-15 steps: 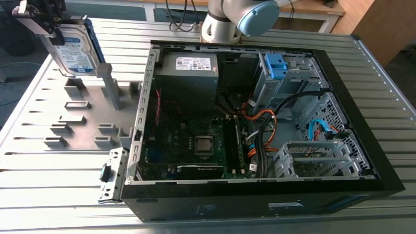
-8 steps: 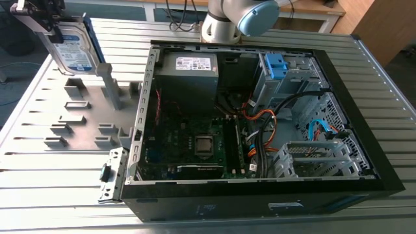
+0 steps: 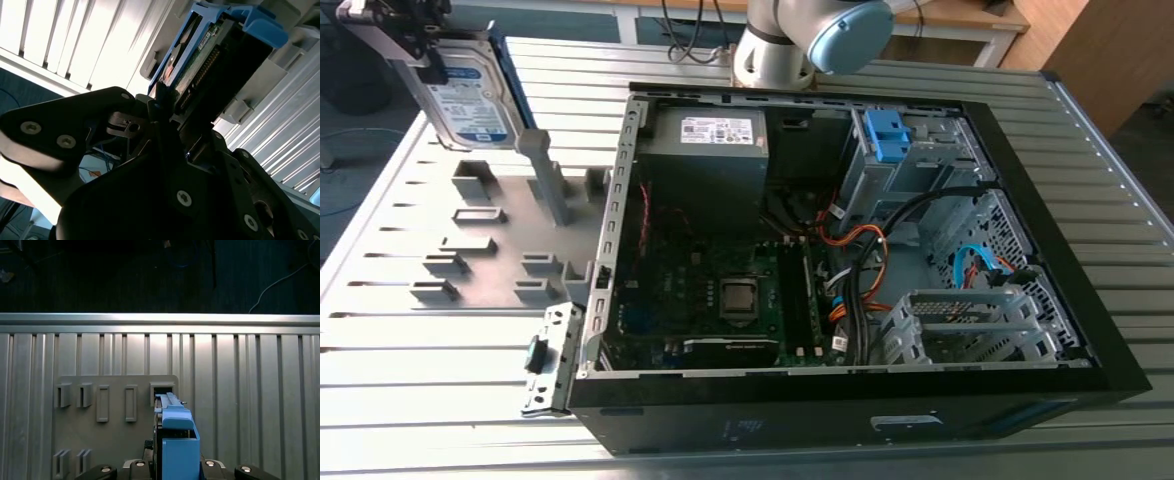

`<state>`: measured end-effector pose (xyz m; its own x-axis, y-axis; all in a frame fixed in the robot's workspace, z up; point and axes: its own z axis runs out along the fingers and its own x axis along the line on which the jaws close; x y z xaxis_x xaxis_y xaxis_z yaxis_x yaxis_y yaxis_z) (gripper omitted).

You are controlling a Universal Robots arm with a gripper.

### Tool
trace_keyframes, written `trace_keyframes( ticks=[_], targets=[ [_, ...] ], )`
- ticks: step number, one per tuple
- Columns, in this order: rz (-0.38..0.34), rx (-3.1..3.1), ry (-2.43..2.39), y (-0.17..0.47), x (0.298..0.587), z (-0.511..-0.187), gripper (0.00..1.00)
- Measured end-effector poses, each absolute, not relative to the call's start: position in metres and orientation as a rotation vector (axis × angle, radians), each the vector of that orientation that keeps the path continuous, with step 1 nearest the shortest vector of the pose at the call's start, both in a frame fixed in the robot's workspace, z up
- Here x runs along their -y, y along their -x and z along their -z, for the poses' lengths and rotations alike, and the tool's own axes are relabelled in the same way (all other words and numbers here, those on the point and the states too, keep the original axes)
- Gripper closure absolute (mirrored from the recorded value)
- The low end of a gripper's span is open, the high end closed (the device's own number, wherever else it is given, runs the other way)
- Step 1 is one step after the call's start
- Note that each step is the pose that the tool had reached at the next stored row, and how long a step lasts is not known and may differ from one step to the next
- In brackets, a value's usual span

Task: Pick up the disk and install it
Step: 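Pick up the disk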

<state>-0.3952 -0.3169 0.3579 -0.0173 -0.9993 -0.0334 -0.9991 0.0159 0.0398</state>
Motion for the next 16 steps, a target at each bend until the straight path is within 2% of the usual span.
trace_keyframes(
  ticks=[16],
  targets=[
    [0.081, 2.236, -2.199, 0.3952, 0.3169, -0.3681, 0.64]
  ],
)
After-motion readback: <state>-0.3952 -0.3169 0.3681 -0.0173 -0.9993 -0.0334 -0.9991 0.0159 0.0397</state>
